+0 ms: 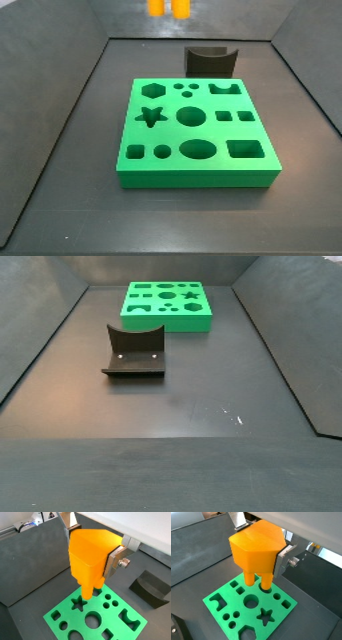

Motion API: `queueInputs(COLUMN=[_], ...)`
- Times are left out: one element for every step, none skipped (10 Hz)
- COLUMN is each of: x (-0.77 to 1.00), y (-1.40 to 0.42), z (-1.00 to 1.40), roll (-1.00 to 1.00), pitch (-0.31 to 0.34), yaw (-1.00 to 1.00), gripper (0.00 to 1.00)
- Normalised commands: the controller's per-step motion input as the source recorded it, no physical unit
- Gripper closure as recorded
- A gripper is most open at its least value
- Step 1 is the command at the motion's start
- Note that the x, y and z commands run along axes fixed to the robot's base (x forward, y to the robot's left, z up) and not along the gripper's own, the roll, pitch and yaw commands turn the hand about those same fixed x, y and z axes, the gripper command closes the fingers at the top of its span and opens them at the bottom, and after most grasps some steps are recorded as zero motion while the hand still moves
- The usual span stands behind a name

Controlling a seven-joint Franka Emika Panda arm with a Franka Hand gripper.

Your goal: Insert the 3 prong object.

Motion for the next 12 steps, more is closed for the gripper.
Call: queueInputs(x=[0.31,0.34,0.26,0.15,0.15,0.04,0.00,0.00,0.00,0.02,0.05,0.07], y=[0.36,0.40,0.36,0.25,0.14,0.13,0.16,0.17,0.21,0.25,0.21,0.22], z=[-1.00,-1.00,-1.00,-0.95,-0.88,-0.81,-0.75,-0.60,-0.44,-0.36,-0.33,-0.26], roll=[0.04,0.02,0.00,0.00,0.05,0.08,0.07,0.21,0.24,0.07,0.00,0.00], pitch=[0.000,0.000,0.000,-0.057,-0.056,-0.070,-0.071,0.000,0.083,0.070,0.010,0.017], yaw=[-0.05,-0.07,-0.09,-0.13,-0.12,-0.11,-0.13,-0.16,-0.25,-0.57,-0.80,-0.77], gripper=[1.00,1.00,1.00,1.00,1.00,1.00,1.00,1.00,1.00,1.00,1.00,1.00])
